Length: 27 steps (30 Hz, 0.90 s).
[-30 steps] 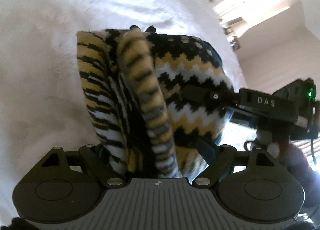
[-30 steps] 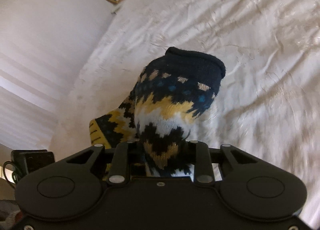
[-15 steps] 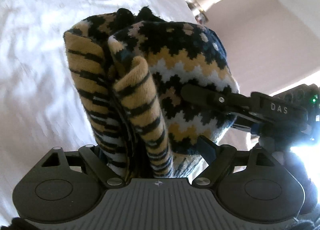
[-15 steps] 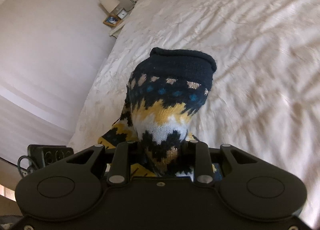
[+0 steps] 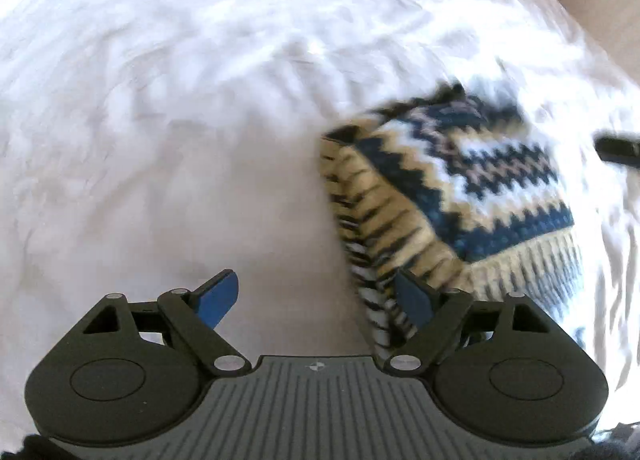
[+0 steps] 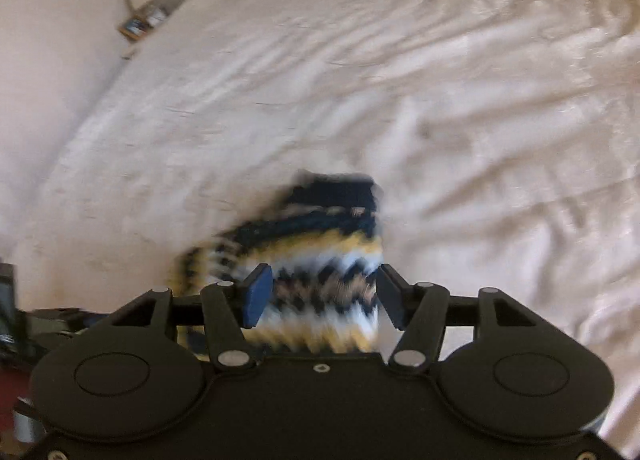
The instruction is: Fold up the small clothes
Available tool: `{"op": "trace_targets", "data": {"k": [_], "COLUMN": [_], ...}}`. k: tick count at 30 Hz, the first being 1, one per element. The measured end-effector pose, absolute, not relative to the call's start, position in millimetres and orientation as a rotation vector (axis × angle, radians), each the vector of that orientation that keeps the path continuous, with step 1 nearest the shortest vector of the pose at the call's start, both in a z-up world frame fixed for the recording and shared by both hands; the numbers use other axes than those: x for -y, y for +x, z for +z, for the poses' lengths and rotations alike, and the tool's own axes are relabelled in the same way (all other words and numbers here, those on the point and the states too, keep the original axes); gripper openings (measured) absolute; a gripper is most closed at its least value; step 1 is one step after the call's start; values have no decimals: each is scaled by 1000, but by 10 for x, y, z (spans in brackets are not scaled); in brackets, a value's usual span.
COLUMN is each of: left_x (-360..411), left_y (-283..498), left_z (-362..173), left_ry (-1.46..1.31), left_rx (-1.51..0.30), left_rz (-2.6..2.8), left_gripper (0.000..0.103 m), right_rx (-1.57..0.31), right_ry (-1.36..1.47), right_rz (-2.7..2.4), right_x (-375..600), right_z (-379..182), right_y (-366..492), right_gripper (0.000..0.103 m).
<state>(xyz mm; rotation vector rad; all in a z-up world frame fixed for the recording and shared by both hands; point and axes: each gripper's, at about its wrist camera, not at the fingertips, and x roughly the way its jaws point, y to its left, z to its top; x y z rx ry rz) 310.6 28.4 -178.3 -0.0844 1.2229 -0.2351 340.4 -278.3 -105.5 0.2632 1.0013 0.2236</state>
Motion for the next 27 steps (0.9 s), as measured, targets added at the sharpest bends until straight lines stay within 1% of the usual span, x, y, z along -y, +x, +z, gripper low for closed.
{"op": "trace_targets", "data": {"k": [1, 3, 7, 11, 13, 17, 20, 21, 23, 24, 27], "left_x": [-312, -325, -201, 308, 597, 1028, 879, 716, 389, 308, 283], "left_y": [3058, 2904, 2645, 2441, 2377, 2403, 2527, 2569, 2631, 2638, 2662], "left_z": [-1741, -1625, -1299, -1137, -1177, -1466, -1784, -1883, -2027, -2055, -2070], "left_ry": [-98, -75, -102, -20, 52, 229, 308, 266, 134, 128, 161], "left_rx": [-1204, -1152, -1056, -956, -928, -902, -1009, -1043, -1109, -1118, -1113], "left_rz": [-184, -134, -133, -222, -295, -340, -230, -192, -157, -148, -179], "left_gripper": [84, 84, 84, 85, 85, 85, 86, 88, 98, 103, 103], "right_rx": [-992, -959, -953, -951, -967, -991, -997, -995, -987, -983, -973], "right_ry": [267, 257, 151, 71, 84, 114, 124, 127, 131, 129, 97], "right_rz": [224, 258, 327, 354, 351, 351, 359, 361, 365, 367, 371], "right_x": [2819, 2890, 2816, 2776, 2787, 2869, 2916, 2930, 2950, 2951, 2897], "right_z": [-1045, -1029, -1054, -1162, -1233, -1296, -1283, -1266, -1234, -1228, -1237], "right_y": [3383, 3297, 3115, 2976, 2958, 2919, 2916, 2921, 2950, 2976, 3094], "right_gripper": [64, 74, 74, 74, 74, 74, 74, 74, 74, 74, 74]}}
